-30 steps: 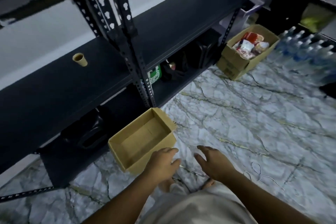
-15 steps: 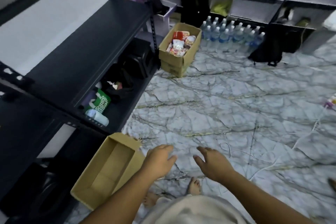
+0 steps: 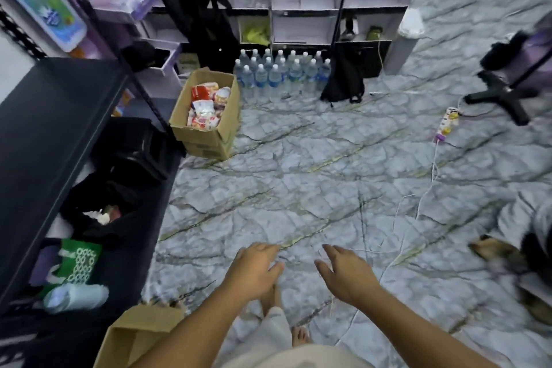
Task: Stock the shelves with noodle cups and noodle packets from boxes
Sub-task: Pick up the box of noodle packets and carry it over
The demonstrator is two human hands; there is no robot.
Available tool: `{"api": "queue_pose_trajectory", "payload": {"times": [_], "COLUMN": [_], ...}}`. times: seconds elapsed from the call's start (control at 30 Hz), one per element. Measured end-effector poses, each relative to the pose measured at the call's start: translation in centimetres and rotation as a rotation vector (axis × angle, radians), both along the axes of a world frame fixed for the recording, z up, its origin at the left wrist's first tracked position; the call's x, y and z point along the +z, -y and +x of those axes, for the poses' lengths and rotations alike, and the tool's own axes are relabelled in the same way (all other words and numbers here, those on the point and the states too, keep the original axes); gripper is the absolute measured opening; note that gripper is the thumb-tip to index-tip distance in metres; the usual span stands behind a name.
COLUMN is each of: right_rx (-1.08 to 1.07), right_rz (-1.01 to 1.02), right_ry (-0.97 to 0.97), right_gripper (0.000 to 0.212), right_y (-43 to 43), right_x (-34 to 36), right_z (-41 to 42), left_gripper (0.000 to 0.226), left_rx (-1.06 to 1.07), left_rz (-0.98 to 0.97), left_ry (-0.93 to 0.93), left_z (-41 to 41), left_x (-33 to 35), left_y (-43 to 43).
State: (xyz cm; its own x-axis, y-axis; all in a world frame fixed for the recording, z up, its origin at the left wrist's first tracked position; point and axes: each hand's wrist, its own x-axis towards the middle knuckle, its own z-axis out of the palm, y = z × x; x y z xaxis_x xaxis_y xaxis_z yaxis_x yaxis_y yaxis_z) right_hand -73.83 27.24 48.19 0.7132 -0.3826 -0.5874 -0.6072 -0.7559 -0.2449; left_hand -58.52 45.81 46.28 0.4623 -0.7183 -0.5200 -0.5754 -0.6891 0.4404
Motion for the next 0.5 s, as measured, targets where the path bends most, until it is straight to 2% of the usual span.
{"api": "queue_pose_trajectory", "payload": {"times": [0.23,0.5], "right_rx": [-0.123,-0.15], "right_rz": [-0.052,-0.045], "right_ry": [0.047,-0.013], "right_gripper": [0.06,0.054], "right_y": [6.2,14.6], "right_x": [0.6,0.4], "right_z": [6.8,13.5], "left_gripper": [0.052,0.053], "left_rx": [-0.124,-0.164], "left_rz": [-0.056,0.002], "left_ry": [0.018,0.016], "left_z": [8.9,16.7], "left_x": [0.4,0.1], "left_y": [8.5,17.2]}}
